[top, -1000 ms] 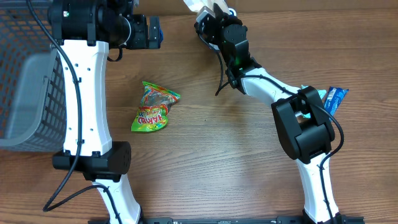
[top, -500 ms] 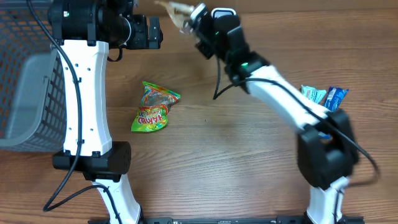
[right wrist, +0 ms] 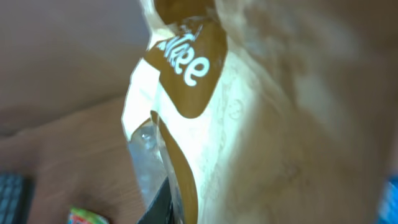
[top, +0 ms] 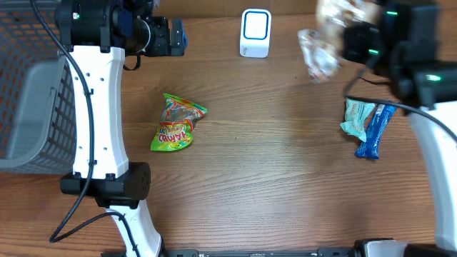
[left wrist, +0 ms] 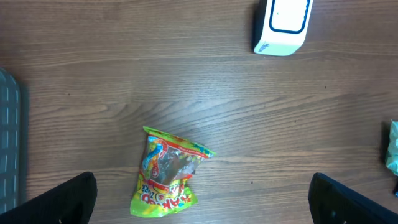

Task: Scan the item barcode
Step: 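Carry the cookie bag right and drop it on the scanned items, then reach the right gripper to the Haribo gummy bag and grasp it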

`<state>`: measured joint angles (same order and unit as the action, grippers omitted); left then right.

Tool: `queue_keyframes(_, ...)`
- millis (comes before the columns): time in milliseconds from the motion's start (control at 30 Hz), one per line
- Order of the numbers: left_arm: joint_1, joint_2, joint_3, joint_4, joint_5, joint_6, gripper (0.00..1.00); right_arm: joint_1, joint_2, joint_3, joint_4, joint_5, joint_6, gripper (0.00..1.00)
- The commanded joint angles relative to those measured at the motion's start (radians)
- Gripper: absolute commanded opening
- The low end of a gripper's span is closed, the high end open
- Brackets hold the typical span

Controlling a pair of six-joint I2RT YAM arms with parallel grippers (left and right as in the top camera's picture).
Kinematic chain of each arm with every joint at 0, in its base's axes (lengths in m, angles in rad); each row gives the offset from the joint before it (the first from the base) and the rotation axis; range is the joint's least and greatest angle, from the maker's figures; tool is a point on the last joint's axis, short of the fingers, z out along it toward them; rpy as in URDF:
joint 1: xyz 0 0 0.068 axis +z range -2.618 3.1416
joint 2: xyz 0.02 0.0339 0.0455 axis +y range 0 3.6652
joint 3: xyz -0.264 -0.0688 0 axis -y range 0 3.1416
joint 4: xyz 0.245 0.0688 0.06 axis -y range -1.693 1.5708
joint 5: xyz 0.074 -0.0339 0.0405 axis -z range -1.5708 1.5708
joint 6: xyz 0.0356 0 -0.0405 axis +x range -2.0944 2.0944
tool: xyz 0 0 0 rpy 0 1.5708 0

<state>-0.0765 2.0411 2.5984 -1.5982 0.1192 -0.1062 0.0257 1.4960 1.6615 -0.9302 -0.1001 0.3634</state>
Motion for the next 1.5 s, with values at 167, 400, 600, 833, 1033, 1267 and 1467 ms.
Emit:
queue_keyframes(167, 0.004, 0.007, 0.015, 0.002, 0.004, -0.014, 1.00, -0.338, 0.054, -0.068, -0.230, -0.047, 0.065, 0.04)
queue_keyframes(400, 0.004, 0.007, 0.015, 0.002, 0.004, -0.014, 1.00, -0.408, 0.226, -0.227, -0.141, -0.131, -0.058, 0.04)
queue_keyframes(600, 0.004, 0.007, 0.015, 0.002, 0.004, -0.014, 1.00, -0.408, 0.300, -0.238, -0.134, -0.129, -0.058, 0.34)
queue_keyframes(833, 0.004, 0.007, 0.015, 0.002, 0.004, -0.014, 1.00, -0.398, 0.298, -0.084, -0.284, -0.135, -0.092, 0.59)
queue_keyframes(1033, 0.004, 0.007, 0.015, 0.002, 0.004, -0.014, 1.00, -0.310, 0.288, 0.134, -0.394, -0.258, -0.164, 0.63)
queue_keyframes(1267, 0.004, 0.007, 0.015, 0.002, 0.004, -0.014, 1.00, -0.058, 0.291, 0.131, -0.214, -0.469, -0.080, 0.70)
queue_keyframes(1467, 0.004, 0.007, 0.015, 0.002, 0.004, -0.014, 1.00, 0.171, 0.335, 0.074, -0.018, -0.397, 0.091, 0.73)
